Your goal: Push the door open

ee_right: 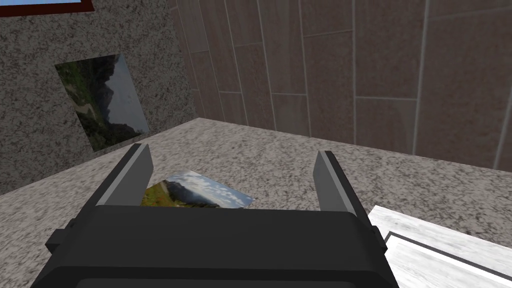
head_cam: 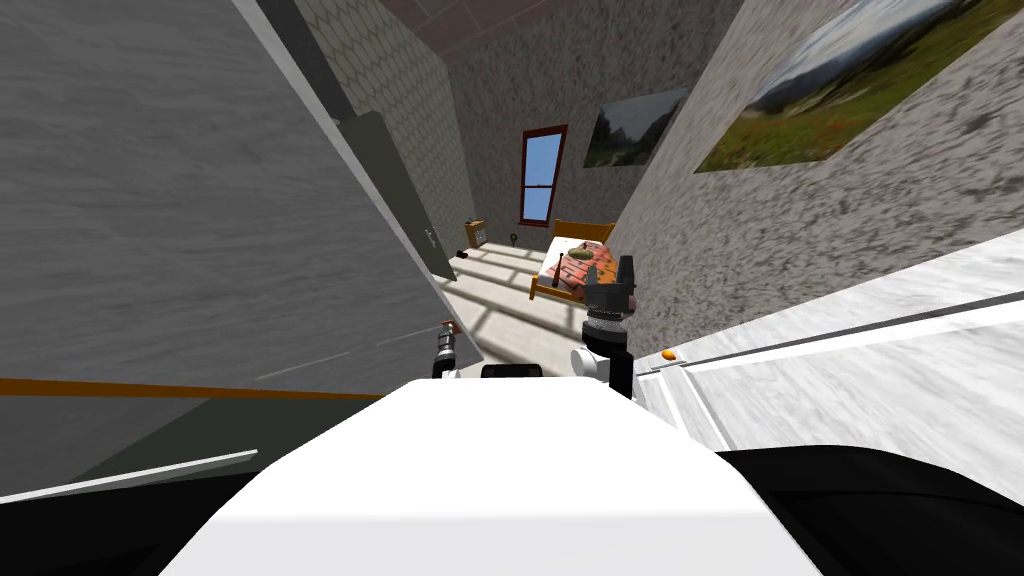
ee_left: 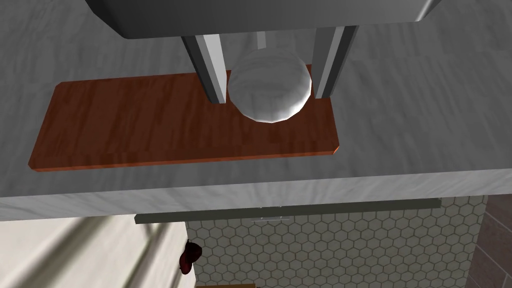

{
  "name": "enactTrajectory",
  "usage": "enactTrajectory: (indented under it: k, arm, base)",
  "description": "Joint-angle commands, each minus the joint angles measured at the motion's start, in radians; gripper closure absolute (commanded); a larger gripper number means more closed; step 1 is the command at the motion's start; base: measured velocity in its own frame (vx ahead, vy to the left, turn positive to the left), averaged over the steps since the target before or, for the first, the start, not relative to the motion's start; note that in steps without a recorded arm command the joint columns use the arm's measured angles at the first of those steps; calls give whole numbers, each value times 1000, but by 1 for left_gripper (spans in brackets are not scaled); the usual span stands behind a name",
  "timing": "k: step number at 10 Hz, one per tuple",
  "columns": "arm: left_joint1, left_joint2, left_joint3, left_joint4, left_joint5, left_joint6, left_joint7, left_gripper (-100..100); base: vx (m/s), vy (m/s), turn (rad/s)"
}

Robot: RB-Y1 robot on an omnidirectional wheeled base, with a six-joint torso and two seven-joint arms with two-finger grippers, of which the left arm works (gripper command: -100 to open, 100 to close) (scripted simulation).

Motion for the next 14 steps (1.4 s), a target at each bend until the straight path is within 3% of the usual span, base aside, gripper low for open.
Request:
enactTrajectory:
  k: [1, 5, 9, 11, 14]
  arm:
    - [-8, 6, 18, -10, 9, 2, -6, 100]
    - [-15, 7, 65, -8, 36, 11, -17, 100]
    - [-22, -8, 115, -7, 65, 21, -30, 100]
    - [-11, -13, 113, -16, 64, 29, -30, 100]
    - [-10, 3, 154, -17, 87, 26, -42, 100]
  base:
    - [177, -18, 62]
    - [209, -7, 54]
    - [216, -13, 69]
    - [152, -18, 42]
    - [214, 13, 50]
